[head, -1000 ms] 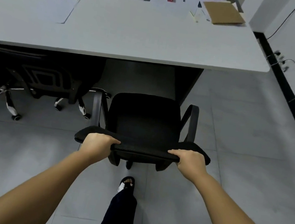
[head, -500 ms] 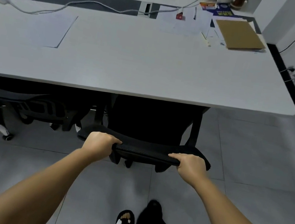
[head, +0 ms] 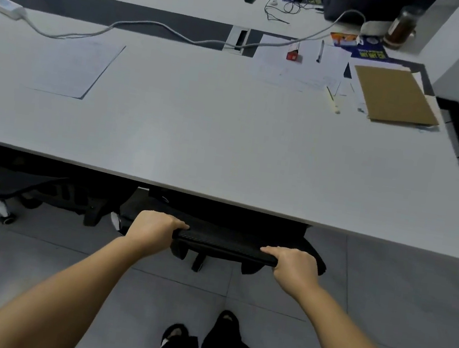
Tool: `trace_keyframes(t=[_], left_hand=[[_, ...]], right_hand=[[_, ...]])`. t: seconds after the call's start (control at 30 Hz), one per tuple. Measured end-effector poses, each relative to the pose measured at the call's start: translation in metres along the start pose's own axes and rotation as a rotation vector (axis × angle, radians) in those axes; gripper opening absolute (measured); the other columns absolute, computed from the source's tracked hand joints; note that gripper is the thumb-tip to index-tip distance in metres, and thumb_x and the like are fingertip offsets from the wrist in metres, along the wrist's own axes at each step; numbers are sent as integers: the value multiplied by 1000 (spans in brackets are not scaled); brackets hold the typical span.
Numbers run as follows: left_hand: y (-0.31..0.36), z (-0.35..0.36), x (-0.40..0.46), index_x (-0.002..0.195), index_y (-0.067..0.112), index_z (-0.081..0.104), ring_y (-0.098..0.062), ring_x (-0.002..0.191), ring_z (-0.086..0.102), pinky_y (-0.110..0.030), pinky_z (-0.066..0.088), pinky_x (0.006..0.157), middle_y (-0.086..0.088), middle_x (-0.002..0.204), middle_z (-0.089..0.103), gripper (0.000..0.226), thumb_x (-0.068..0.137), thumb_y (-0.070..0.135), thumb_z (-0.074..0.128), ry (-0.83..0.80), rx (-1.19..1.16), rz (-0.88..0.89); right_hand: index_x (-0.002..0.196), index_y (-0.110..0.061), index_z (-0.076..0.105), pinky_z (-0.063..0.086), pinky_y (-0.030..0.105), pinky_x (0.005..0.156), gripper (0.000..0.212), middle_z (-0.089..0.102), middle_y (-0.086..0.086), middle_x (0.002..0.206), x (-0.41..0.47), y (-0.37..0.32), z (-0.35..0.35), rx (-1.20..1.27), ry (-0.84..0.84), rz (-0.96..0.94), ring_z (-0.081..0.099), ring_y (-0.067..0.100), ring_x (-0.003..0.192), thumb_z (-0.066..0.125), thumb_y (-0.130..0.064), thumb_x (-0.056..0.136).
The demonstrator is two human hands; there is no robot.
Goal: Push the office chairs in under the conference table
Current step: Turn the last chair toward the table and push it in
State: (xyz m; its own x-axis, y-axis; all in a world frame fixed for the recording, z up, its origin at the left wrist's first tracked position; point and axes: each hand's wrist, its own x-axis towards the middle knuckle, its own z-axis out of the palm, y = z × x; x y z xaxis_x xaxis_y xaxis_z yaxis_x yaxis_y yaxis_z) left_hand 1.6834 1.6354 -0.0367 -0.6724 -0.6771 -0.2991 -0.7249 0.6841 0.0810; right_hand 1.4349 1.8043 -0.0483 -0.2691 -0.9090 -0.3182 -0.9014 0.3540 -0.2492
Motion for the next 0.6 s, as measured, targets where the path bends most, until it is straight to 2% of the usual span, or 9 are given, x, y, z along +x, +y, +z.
trace_keyframes(t=[0.17, 0.27, 0.4, 0.53, 0.6], left_hand=[[4, -2, 22, 127, 39, 49, -9, 120, 51, -25, 44, 86, 14, 132, 55, 47, 87, 15, 47, 20, -16, 24], [3, -7, 30, 129, 38, 47, -9, 122, 49, -25, 43, 87, 14, 134, 54, 48, 87, 15, 45, 10, -9, 29], [-9, -6, 31, 130, 38, 46, -9, 123, 48, -26, 44, 89, 14, 135, 53, 48, 87, 15, 46, -3, -10, 53], [-9, 1, 26, 131, 35, 45, -11, 122, 49, -28, 45, 87, 13, 135, 52, 49, 87, 14, 46, 0, 11, 100], [-13, -2, 29, 131, 31, 46, -15, 121, 51, -29, 46, 88, 10, 134, 54, 50, 84, 15, 51, 43, -31, 135]], right_hand=[[122, -42, 52, 33, 24, 63, 46, 66, -12, 115, 21, 13, -15, -3, -26, -5, 60, 15, 99, 45, -12, 88], [115, -45, 56, 37, 27, 60, 49, 69, -10, 106, 29, 16, -19, 6, -33, -6, 61, 16, 92, 45, -9, 85], [120, -42, 54, 41, 25, 71, 50, 64, -14, 118, 26, 5, -15, 37, -8, 13, 59, 13, 104, 45, -9, 84], [118, -39, 56, 46, 27, 76, 49, 65, -10, 118, 23, 3, -11, 84, -28, 16, 58, 15, 104, 46, -6, 84], [126, -36, 49, 45, 27, 83, 47, 59, -7, 127, 22, 0, -19, 95, -53, 12, 54, 15, 112, 49, -12, 86]])
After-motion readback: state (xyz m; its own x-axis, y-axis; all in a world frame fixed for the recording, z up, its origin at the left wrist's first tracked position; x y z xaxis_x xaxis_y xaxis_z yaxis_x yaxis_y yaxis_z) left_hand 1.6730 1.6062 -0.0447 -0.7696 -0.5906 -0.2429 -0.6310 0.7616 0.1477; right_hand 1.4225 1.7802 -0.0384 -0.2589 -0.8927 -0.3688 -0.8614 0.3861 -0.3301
